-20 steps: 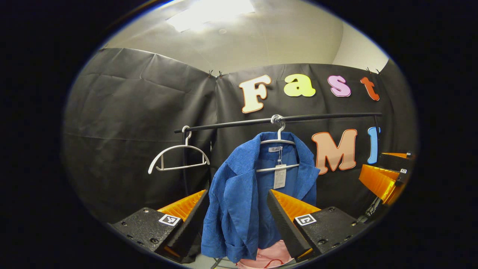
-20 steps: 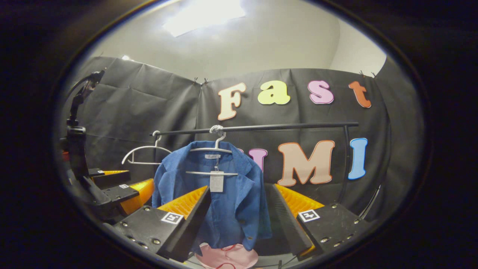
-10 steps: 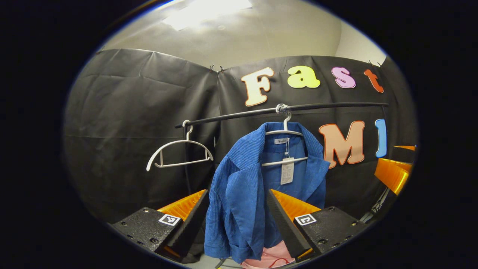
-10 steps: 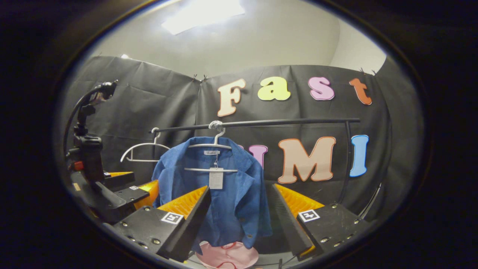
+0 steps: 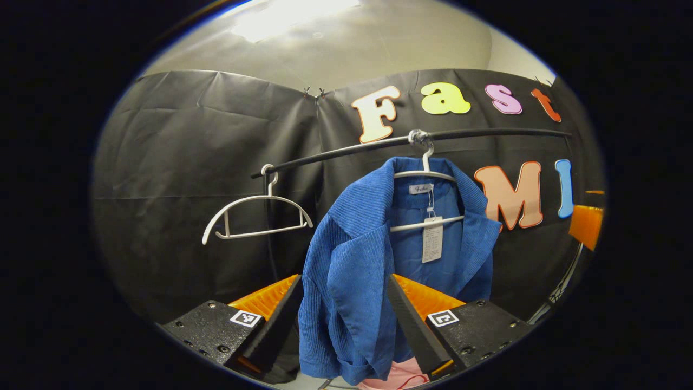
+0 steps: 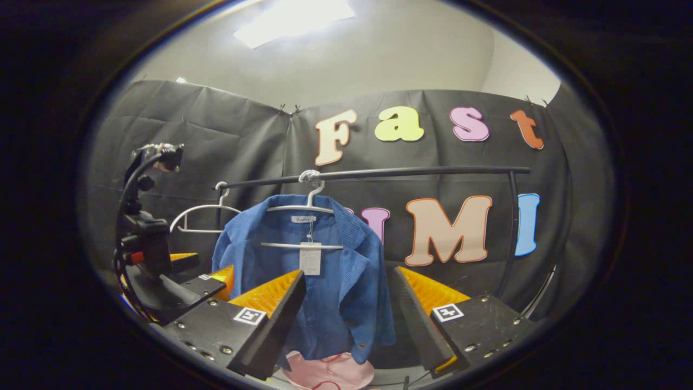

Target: Grasp the clothes on the hanger with both hands and then place them into the laundry hamper below.

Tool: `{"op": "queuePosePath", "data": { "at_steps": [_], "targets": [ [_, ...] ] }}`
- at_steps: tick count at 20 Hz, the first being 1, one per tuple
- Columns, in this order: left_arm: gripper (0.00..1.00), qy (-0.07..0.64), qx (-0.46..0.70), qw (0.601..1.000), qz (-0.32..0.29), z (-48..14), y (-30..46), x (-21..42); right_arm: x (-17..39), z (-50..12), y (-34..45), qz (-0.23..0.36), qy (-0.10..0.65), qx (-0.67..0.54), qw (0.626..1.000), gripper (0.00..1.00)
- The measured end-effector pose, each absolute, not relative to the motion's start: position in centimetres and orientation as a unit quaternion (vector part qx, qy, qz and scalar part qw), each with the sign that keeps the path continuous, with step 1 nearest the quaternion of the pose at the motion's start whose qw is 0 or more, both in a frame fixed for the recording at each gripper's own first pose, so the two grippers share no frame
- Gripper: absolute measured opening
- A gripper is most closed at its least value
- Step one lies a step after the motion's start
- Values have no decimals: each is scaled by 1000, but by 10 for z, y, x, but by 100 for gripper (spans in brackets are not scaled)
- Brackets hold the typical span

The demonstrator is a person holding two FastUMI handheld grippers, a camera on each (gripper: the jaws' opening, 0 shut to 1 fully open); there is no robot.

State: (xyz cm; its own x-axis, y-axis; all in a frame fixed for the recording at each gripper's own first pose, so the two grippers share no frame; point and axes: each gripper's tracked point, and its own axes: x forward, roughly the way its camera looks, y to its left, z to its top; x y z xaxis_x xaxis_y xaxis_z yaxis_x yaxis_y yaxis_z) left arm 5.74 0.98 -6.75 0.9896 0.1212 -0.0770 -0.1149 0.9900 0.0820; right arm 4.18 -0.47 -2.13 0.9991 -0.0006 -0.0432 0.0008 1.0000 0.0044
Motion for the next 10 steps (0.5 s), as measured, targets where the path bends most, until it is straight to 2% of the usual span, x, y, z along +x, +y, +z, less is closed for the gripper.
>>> {"op": "queuePosePath", "data": {
  "at_steps": [1, 2, 8, 10],
  "targets": [
    [92, 43, 41, 996, 60, -71, 10, 62, 43, -21, -7, -3, 21, 2, 1000, 93],
    [93, 46, 45, 996, 60, -77, 11, 66, 45, -22, -10, -7, 20, 3, 1000, 96],
    [96, 60, 77, 993, 71, -101, 11, 95, 50, -21, -20, -21, 16, 3, 1000, 96],
    [97, 62, 80, 992, 82, -108, 15, 103, 51, -22, -20, -22, 17, 2, 1000, 99]
  ]
}}
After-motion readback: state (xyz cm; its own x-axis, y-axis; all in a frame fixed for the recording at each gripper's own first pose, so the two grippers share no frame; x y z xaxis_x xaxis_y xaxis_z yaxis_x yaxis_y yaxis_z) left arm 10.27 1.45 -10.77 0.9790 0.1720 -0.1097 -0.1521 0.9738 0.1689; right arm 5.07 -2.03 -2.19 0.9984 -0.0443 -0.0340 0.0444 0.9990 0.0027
